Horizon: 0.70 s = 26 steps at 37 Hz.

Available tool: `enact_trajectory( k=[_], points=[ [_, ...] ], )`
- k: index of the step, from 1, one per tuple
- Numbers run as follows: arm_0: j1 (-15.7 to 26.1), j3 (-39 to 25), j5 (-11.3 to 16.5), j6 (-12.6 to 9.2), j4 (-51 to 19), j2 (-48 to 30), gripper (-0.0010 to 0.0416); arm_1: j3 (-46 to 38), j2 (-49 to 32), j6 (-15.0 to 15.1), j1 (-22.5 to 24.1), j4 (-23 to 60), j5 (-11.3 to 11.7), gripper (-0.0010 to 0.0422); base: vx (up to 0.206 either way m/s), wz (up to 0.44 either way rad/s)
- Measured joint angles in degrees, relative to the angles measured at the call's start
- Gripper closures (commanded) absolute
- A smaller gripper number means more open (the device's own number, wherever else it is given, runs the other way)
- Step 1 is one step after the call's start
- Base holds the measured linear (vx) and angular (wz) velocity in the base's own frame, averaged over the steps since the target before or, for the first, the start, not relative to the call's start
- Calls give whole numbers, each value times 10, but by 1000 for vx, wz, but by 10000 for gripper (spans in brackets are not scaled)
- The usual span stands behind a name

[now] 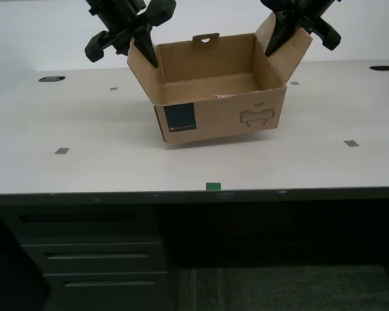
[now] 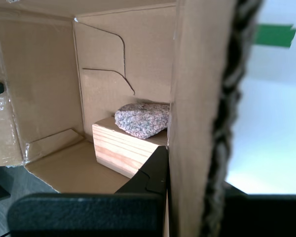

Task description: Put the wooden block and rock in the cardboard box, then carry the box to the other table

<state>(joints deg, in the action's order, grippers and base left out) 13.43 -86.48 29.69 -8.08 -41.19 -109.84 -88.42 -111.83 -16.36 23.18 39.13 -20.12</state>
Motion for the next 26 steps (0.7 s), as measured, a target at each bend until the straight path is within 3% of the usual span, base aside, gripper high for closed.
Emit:
enact_trajectory(
  k=[13,20,26],
  points=[
    [0,7,0,3,-3,0,407,0,0,10,0,14,-1,413,-136,22],
    [0,7,0,3,-17,0,407,1,0,-12,1,21,-2,413,-119,97],
    [0,7,0,3,-29,0,406,1,0,-13,2,31,-4,413,-105,171]
  ],
)
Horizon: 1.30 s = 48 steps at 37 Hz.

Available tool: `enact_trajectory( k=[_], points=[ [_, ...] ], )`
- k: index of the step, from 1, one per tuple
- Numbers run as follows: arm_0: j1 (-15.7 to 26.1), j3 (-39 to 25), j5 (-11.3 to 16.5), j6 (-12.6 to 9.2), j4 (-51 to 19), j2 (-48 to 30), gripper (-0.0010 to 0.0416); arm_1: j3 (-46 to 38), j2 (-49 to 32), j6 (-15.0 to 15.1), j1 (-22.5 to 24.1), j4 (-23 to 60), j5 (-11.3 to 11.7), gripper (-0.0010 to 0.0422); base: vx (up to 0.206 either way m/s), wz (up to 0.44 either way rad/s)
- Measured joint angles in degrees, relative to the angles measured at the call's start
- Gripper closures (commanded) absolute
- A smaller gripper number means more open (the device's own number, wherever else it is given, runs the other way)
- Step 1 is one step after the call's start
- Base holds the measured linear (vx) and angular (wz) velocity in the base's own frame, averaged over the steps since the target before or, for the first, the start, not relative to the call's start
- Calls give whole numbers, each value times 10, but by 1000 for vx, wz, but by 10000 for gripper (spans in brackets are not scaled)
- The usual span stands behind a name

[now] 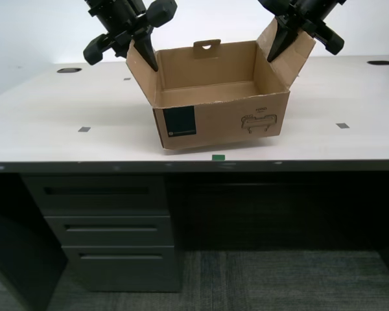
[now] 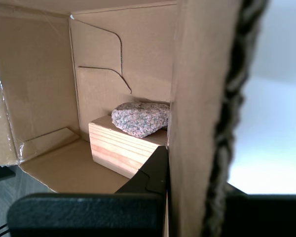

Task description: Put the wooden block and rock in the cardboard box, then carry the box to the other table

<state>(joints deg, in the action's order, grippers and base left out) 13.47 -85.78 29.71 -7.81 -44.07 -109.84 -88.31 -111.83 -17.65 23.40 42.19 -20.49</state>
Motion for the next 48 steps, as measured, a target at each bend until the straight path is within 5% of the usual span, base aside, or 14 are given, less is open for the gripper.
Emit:
enact_trajectory(
  k=[21,31,48],
  points=[
    [1,0,1,0,4,0,407,1,0,6,1,4,8,413,-101,241],
    [5,0,0,-25,6,0,406,1,0,29,1,-14,13,413,-107,372],
    [10,0,0,-26,22,0,406,1,0,37,0,-16,21,413,-116,397]
  ],
)
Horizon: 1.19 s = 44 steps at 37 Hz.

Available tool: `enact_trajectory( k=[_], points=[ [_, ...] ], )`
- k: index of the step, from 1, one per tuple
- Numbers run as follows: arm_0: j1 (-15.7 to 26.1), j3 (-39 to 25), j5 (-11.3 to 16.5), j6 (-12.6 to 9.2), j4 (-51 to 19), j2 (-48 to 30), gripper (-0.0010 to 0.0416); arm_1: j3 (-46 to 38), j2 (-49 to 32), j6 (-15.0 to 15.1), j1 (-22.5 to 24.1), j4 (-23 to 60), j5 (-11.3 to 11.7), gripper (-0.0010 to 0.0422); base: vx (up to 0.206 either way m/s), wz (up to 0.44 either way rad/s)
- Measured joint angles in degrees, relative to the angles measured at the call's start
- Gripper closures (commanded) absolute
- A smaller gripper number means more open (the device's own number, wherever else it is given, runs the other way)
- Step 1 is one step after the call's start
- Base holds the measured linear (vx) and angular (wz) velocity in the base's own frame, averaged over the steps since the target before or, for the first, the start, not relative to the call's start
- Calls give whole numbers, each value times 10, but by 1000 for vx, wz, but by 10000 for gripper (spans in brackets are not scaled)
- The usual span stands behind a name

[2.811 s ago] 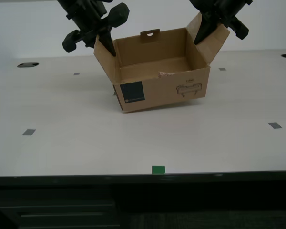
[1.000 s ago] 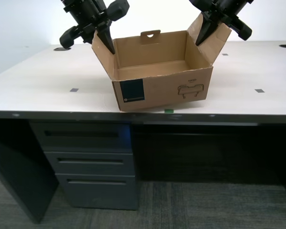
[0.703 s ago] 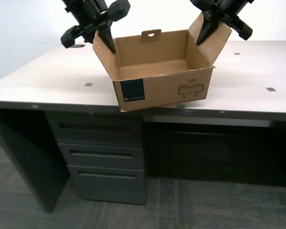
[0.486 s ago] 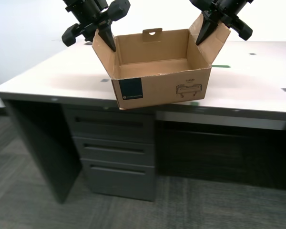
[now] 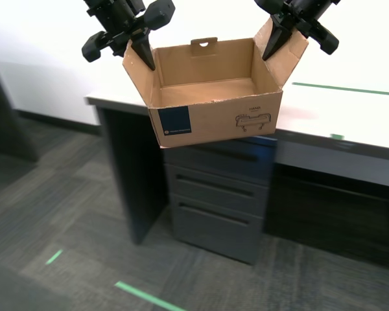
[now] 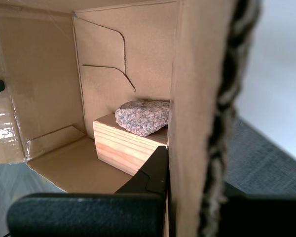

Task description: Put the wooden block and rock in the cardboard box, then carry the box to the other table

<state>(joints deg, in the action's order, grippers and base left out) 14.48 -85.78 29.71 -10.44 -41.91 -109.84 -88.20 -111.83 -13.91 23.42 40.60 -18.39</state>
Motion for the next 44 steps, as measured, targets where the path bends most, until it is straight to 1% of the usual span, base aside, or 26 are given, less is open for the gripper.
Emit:
enact_trajectory(
  k=[9,18,21,23,27,29,32,35,39,44],
  points=[
    [1,0,0,-1,3,0,407,0,0,8,0,-9,2,413,-117,246],
    [1,0,0,-3,3,0,407,0,0,5,0,-9,2,413,-117,86],
    [1,0,0,-3,3,0,407,0,0,-4,0,-9,2,413,-120,18],
    [1,0,0,-3,4,0,407,0,0,-19,0,-9,2,413,-121,8],
    [0,0,0,-3,4,0,407,0,0,-59,1,-10,2,413,-122,59],
    [0,0,0,0,4,0,407,0,0,-69,1,-11,2,413,-124,113],
    [0,0,-1,4,4,0,407,0,0,-78,2,-12,3,413,-123,128],
    [0,0,-1,5,4,0,407,1,0,-85,2,-9,3,413,-117,149],
    [0,0,0,3,7,0,407,1,0,-85,2,-1,3,413,-109,180],
    [0,0,0,9,7,0,407,1,0,-79,2,9,3,413,-98,205]
  ],
)
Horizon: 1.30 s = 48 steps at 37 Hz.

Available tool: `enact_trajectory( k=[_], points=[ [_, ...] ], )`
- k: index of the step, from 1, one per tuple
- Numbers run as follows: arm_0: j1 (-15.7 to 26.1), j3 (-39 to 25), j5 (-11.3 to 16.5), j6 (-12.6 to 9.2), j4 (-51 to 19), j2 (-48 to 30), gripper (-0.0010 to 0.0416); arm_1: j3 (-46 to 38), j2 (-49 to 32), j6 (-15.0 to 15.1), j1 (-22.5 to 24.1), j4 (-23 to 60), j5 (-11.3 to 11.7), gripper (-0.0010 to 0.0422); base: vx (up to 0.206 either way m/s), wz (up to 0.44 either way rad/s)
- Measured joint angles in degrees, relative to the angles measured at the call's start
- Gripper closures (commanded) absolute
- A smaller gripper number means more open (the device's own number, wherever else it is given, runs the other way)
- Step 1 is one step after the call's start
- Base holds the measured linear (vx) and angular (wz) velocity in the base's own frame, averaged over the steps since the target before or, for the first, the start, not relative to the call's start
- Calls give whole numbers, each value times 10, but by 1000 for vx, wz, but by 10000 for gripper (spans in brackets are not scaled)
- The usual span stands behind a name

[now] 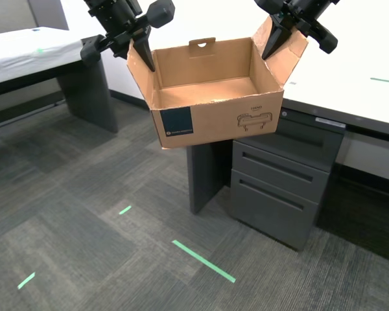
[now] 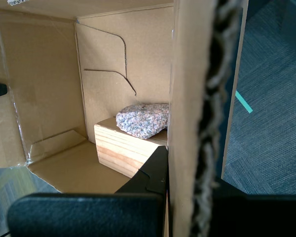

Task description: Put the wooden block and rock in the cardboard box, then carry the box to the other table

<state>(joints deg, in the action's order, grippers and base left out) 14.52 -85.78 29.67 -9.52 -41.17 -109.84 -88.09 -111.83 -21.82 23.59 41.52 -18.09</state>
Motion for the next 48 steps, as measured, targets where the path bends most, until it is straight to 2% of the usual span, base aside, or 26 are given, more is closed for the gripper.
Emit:
enact_trajectory(
  k=[7,10,13,20,24,33,37,43,48],
  points=[
    [0,0,0,5,-1,0,407,0,0,5,1,10,1,413,-86,275],
    [0,0,0,5,0,0,407,0,0,10,2,9,13,413,-84,332],
    [0,0,0,5,0,0,407,0,0,23,2,8,21,413,-83,284],
    [2,0,1,1,0,0,407,0,0,66,2,4,22,413,-90,179],
    [2,0,1,0,0,0,407,0,0,71,2,4,22,413,-98,109],
    [2,0,0,-2,6,0,407,0,0,71,2,-7,22,413,-117,75],
    [1,0,-17,-5,9,0,407,0,0,67,2,-11,23,413,-133,50],
    [2,0,-23,-6,9,0,407,0,0,26,2,-10,22,413,-73,32],
    [2,0,-24,-6,-10,1,407,1,1,7,10,-4,22,413,-14,6]
  ],
)
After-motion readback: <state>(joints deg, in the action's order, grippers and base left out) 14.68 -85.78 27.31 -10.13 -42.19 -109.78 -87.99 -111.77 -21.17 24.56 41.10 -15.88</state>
